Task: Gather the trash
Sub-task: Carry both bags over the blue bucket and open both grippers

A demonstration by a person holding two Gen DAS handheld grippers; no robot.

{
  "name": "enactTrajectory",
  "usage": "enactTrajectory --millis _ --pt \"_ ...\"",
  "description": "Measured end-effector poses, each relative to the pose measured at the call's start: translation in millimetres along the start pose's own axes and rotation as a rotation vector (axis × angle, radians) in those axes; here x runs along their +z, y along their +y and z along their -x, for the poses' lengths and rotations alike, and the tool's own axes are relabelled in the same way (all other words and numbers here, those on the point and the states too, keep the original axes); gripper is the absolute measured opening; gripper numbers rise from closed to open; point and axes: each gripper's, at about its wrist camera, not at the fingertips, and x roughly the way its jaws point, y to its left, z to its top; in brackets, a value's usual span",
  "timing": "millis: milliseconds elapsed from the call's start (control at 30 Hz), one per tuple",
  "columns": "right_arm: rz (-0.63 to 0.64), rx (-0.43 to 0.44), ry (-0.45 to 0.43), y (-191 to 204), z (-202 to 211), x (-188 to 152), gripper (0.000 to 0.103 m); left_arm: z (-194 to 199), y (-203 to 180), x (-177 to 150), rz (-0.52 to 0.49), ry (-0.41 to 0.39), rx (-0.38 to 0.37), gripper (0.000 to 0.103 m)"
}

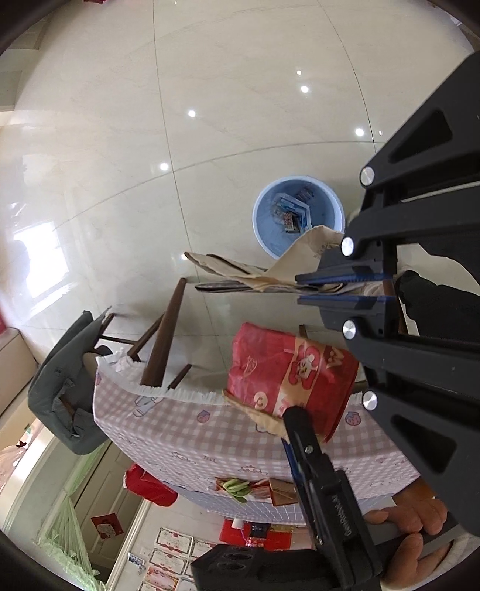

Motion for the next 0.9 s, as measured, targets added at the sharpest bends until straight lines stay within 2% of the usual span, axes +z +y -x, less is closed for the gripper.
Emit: enactTrajectory --millis 133,233,533,900 --pt "-0.006 -0.003 0.019 -1.5 -4.0 1.2 0.011 -5.9 2.2 -0.8 0.002 0.017 0.006 0.037" --pt "-0.005 -0.013 0.018 -0.5 -3.5 2.0 0.018 -6.9 2.6 -2.9 0.002 0.028 0.008 0.037" --pt "0.038 -0.093 -0.002 0.7 3.6 0.4 0.022 -13.6 1.0 -4.1 -0.011 0.050 0.014 0.038" --pt "0.025 -0.102 -0.004 -4.1 7.4 -5.4 0.024 -19.3 -9.2 -3.9 -0.046 0.073 0.012 0.038"
